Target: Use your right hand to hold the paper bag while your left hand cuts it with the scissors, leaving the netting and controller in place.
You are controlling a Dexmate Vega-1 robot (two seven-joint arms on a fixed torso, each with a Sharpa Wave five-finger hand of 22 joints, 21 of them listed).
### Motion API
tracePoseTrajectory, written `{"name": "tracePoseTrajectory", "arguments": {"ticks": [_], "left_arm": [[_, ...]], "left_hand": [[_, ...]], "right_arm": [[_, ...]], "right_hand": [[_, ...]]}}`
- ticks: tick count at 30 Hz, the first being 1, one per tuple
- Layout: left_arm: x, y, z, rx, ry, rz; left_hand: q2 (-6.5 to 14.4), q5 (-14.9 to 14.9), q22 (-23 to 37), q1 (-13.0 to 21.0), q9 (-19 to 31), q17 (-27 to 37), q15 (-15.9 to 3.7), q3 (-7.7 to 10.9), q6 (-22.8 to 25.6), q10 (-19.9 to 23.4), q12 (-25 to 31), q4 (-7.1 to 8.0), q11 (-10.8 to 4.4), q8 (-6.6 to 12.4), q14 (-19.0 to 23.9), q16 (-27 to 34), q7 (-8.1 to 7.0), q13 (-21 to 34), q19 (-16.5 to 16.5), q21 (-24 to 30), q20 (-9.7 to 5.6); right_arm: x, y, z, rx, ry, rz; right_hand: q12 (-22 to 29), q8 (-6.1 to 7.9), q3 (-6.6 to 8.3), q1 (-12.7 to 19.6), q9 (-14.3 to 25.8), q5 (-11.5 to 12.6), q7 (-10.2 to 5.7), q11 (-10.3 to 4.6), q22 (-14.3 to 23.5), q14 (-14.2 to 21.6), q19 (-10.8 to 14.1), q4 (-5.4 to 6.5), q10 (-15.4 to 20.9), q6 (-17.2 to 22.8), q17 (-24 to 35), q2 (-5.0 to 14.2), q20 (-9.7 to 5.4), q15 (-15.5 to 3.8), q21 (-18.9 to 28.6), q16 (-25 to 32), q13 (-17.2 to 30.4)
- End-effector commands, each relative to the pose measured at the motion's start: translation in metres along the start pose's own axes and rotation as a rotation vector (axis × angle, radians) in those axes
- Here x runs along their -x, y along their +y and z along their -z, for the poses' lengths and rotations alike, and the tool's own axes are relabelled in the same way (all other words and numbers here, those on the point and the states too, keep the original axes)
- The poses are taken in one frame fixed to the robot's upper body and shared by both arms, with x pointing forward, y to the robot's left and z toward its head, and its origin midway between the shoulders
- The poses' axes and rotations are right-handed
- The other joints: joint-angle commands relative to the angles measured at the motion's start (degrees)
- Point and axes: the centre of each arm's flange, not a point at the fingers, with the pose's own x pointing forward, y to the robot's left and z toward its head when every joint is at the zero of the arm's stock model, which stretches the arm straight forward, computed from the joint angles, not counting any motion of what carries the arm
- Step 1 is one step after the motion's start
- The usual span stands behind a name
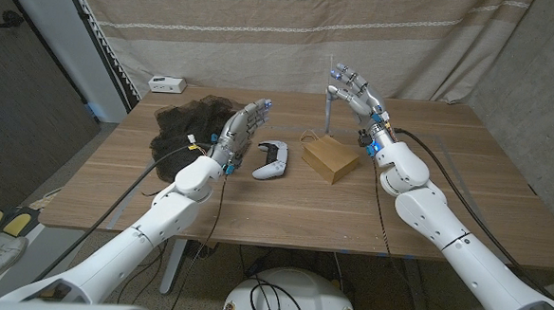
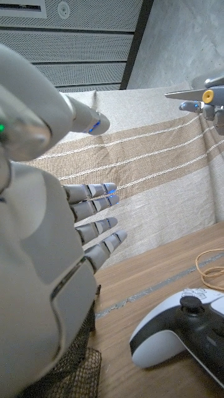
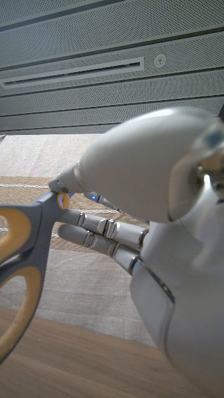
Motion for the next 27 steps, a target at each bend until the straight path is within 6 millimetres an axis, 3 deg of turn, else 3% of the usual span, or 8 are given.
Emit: {"name": "tracePoseTrajectory", "arguments": {"ticks": [1,14,21,27], "left_arm": [[-0.003,-0.012,-0.004,0.017,-0.029,0.028],[-0.001,-0.025,0.000,0.025,-0.031,0.059],[0.000,-0.026,-0.003,-0.018,-0.035,0.046],[-0.001,-0.029,-0.004,-0.036,-0.039,0.045]], "left_hand": [[-1.57,0.02,0.20,0.75,0.29,0.22,-6.48,-0.06,-2.79,0.12,0.09,0.18,-0.04,-1.25,0.15,0.05,-0.57,0.23,-0.22,0.02,-4.53],[-1.87,0.08,0.20,1.48,0.46,0.22,-6.54,-0.03,-0.80,0.21,0.13,0.20,-0.22,-0.49,0.02,0.03,-0.49,0.28,-0.25,0.04,-4.62],[-2.92,0.37,0.11,3.39,0.60,0.19,-7.10,-0.03,0.21,-0.11,0.01,-0.50,-1.41,-0.06,-0.25,-0.03,-1.45,0.32,-0.29,-0.03,-4.75],[-3.80,0.68,0.06,5.16,0.69,0.19,-7.36,-0.18,1.51,-0.14,0.01,-0.82,-1.96,0.45,-0.24,0.04,-0.98,0.35,-0.18,-0.03,-4.76]], "right_arm": [[-0.002,-0.003,0.002,-0.003,-0.003,0.023],[-0.004,0.000,0.007,-0.016,0.006,0.030],[-0.003,0.000,0.008,-0.019,0.001,0.029],[-0.002,-0.002,0.007,-0.019,-0.004,0.033]], "right_hand": [[-0.36,-0.26,0.42,0.22,0.13,-0.14,-0.32,0.01,-0.10,6.48,-0.30,-0.23,0.01,0.26,0.34,0.46,-7.39,-14.19,0.41,0.42,0.06],[-0.56,-0.29,0.65,0.21,0.09,-0.32,-0.37,-0.15,-0.56,6.40,-0.53,-0.26,0.14,0.38,0.52,0.52,-7.43,-14.20,0.77,0.39,0.08],[-0.73,-0.34,0.80,0.19,0.07,-0.44,-0.37,-0.20,-0.85,6.32,-0.65,-0.26,0.16,0.39,0.55,0.56,-7.48,-14.20,1.08,0.30,0.09],[-0.80,-0.35,0.93,0.20,0.05,-0.51,-0.37,0.07,-1.13,6.27,-0.81,-0.29,0.27,0.44,0.59,0.59,-7.45,-14.20,1.15,0.25,0.10]]}}
